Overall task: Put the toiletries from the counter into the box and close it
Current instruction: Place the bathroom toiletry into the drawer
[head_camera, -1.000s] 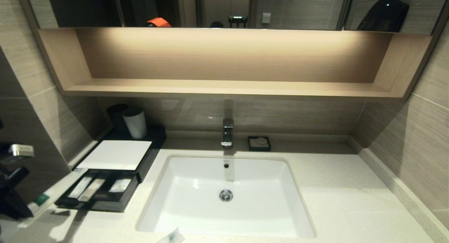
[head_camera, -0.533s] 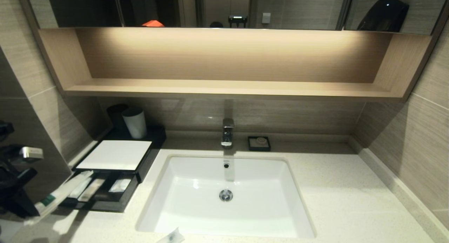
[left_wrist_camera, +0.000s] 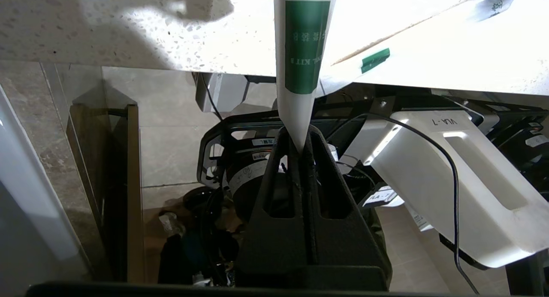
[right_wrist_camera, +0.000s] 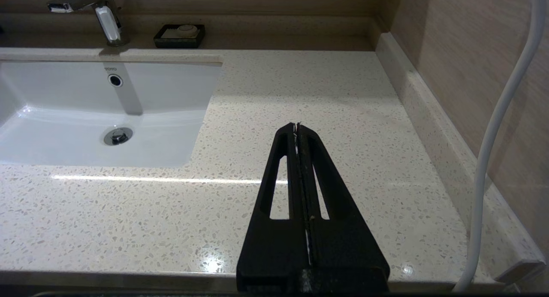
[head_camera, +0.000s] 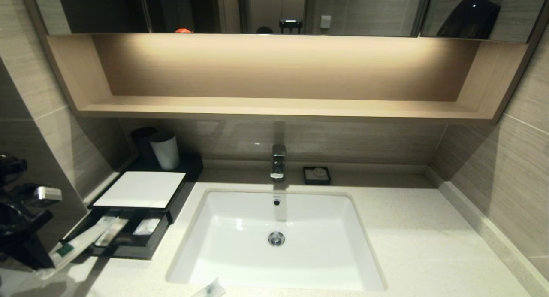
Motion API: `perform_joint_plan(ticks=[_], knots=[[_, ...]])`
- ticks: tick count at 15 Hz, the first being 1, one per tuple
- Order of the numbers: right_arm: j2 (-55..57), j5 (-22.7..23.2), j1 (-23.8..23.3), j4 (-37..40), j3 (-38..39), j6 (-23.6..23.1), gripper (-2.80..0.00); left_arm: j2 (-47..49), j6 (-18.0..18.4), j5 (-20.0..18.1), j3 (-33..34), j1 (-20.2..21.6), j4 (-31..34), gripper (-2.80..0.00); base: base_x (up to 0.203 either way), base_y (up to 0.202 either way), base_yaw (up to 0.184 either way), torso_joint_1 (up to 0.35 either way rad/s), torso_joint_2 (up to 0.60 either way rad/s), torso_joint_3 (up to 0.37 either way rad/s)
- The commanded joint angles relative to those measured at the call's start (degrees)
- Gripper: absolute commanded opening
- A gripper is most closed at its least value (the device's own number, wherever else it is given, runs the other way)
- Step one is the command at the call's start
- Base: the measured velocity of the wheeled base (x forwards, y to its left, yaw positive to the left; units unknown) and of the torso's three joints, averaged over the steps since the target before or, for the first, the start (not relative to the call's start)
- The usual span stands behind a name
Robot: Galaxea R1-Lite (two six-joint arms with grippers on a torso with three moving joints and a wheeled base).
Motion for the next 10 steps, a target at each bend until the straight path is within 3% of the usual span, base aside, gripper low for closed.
perform_joint_plan(ticks=[1, 10], knots=[[0.00, 0.00, 0.00, 0.00, 0.01, 0.00, -2.80, 1.69, 0.12, -0.14, -0.38, -0.16, 0.23, -2.80, 0.000, 0.000, 0.000, 0.000, 0.00, 0.000], [0.00, 0.00, 0.00, 0.00, 0.01, 0.00, -2.80, 6.01, 0.12, -0.25, -4.91, -0.85, 0.21, -2.80, 0.000, 0.000, 0.000, 0.000, 0.00, 0.000]])
